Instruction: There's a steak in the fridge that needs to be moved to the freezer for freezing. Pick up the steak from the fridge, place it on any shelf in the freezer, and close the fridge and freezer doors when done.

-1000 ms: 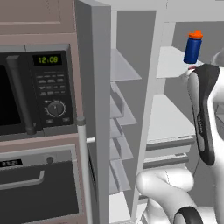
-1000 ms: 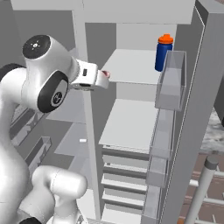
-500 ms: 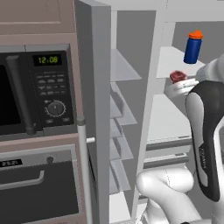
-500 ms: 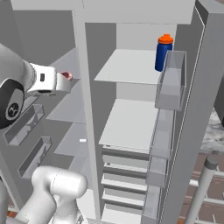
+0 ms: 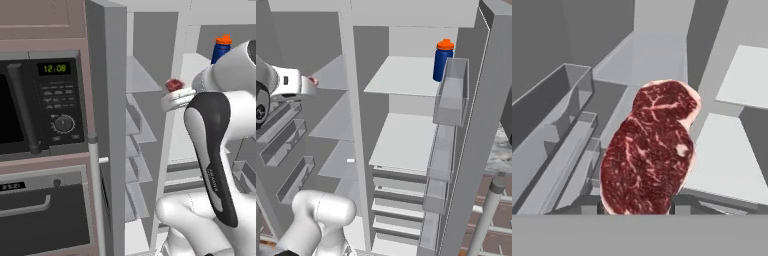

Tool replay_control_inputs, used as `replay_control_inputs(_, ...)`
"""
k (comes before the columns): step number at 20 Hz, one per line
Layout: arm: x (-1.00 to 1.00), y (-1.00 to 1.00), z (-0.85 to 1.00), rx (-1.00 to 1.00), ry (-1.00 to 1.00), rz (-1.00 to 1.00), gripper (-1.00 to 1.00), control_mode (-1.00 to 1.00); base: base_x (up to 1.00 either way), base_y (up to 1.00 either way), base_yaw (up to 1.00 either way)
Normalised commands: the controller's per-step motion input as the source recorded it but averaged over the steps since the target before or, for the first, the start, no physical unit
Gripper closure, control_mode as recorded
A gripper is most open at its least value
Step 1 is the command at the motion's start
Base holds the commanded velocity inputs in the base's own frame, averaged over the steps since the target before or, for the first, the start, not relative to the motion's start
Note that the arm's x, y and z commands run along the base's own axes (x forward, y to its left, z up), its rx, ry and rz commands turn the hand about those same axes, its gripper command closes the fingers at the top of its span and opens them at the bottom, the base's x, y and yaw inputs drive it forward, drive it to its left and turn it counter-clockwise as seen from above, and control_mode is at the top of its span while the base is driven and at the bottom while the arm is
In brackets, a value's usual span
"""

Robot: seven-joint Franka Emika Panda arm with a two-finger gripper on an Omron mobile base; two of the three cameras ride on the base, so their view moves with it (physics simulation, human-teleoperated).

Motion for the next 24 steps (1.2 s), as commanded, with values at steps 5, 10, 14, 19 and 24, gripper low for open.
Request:
replay_control_inputs(5, 0.76, 0.01, 0.00, 0.00, 0.00, 0.00, 1.00, -1.00, 0.00, 0.00, 0.00)
replay_control_inputs(10, 0.37, 0.27, -0.06, 0.00, 0.00, 0.00, 1.00, -1.00, 0.00, 0.00, 0.00)
replay_control_inputs(14, 0.62, 0.09, -0.05, 0.00, 0.00, 0.00, 1.00, -1.00, 0.00, 0.00, 0.00)
replay_control_inputs(19, 0.63, 0.08, -0.13, -0.01, 0.00, 0.00, 1.00, -1.00, 0.00, 0.00, 0.00)
replay_control_inputs(24, 0.56, 0.02, -0.14, -0.02, 0.00, 0.00, 1.00, -1.00, 0.00, 0.00, 0.00)
